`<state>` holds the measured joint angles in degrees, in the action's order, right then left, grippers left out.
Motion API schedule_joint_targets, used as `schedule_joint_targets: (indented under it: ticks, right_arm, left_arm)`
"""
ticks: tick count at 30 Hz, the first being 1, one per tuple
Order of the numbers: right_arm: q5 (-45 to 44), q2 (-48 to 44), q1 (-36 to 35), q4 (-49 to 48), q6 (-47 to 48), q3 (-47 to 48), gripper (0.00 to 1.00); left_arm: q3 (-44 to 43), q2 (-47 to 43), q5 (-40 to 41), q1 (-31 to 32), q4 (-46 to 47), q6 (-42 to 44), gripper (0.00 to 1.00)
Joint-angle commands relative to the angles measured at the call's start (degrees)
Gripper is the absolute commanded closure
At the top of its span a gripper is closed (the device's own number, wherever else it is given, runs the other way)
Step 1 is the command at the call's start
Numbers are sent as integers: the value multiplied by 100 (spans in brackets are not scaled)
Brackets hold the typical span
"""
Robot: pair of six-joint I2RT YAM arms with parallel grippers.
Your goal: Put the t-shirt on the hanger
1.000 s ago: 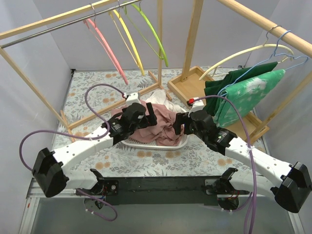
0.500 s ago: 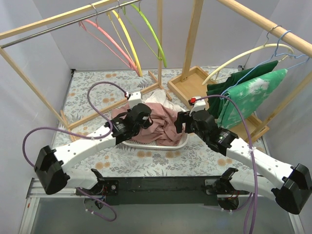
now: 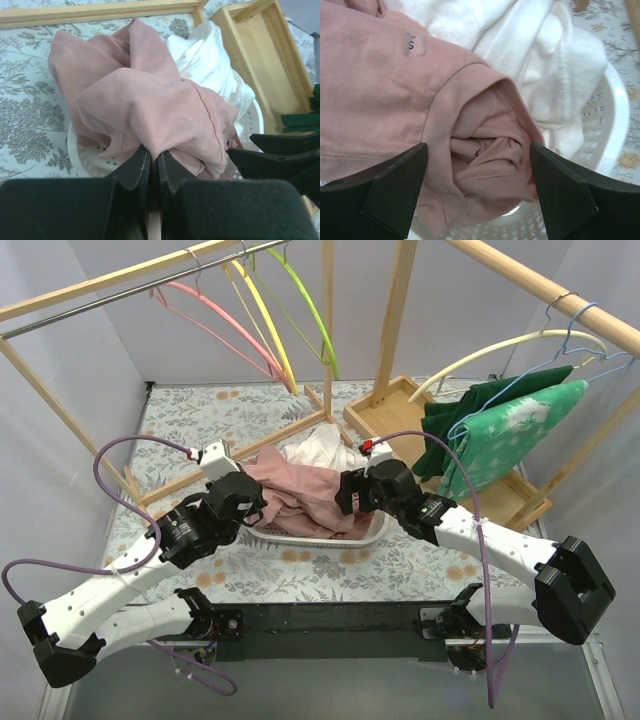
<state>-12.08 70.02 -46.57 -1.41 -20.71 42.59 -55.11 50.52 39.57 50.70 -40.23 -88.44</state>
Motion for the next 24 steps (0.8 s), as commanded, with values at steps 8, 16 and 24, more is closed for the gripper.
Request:
schedule_joint_targets:
  ticks: [8, 16, 24]
  right_arm:
    - [1787, 21, -633, -1256, -161, -268, 86]
    - [11, -972, -863, -189, -293, -392, 70]
    - [-1560, -2070, -599, 1134, -812, -813, 47]
  left_arm:
    - [-552, -87, 139, -16, -610, -43, 43]
    - [-870, 958, -1406, -25, 444, 750, 41]
    - [-1299, 2907, -1743, 343, 1087, 811, 52]
